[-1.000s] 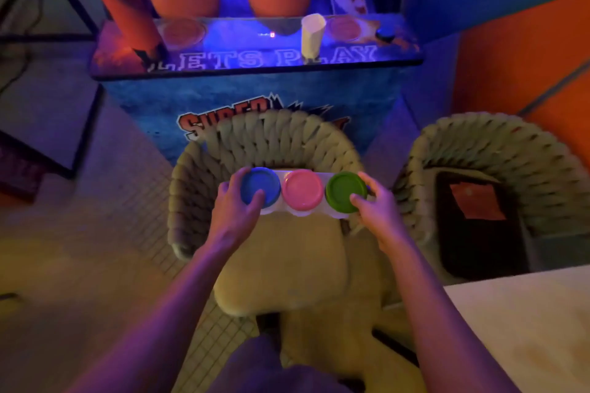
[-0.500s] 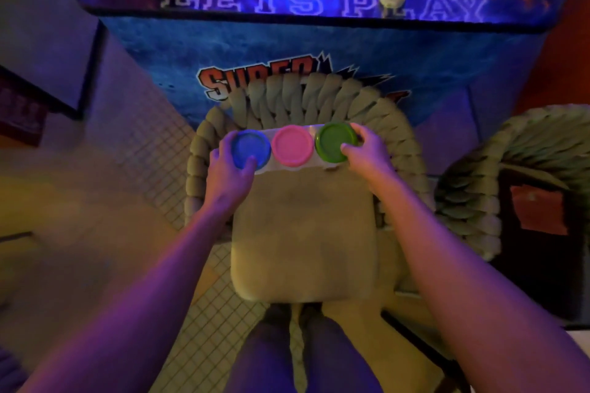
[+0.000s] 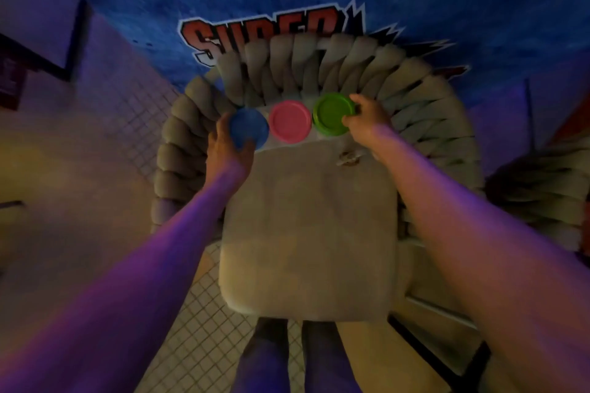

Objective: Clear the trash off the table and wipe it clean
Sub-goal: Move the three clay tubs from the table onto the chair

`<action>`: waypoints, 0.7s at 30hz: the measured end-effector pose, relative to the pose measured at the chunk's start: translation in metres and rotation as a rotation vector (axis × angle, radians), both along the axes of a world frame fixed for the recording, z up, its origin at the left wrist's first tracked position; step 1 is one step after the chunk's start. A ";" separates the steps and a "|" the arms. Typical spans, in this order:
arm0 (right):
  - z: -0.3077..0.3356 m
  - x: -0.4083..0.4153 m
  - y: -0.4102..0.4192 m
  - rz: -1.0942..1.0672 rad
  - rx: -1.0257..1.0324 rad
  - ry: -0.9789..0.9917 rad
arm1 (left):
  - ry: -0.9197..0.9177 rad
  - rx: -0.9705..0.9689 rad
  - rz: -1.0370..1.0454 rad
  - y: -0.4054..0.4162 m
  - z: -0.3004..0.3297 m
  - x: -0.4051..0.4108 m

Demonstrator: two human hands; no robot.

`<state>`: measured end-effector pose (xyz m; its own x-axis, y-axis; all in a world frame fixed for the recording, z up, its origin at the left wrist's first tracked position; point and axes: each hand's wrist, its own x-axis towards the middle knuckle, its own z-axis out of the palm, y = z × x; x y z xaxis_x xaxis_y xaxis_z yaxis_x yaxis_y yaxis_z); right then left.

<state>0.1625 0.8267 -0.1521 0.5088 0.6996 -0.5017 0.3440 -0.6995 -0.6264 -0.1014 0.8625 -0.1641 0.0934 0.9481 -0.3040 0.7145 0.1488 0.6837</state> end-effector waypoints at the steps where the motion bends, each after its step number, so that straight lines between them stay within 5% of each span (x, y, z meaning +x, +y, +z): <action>1: -0.010 0.003 0.002 0.014 -0.009 -0.002 | 0.010 -0.007 0.023 0.002 -0.010 0.004; 21: -0.097 0.016 -0.002 0.192 -0.152 -0.080 | 0.025 0.020 -0.103 0.009 -0.100 0.020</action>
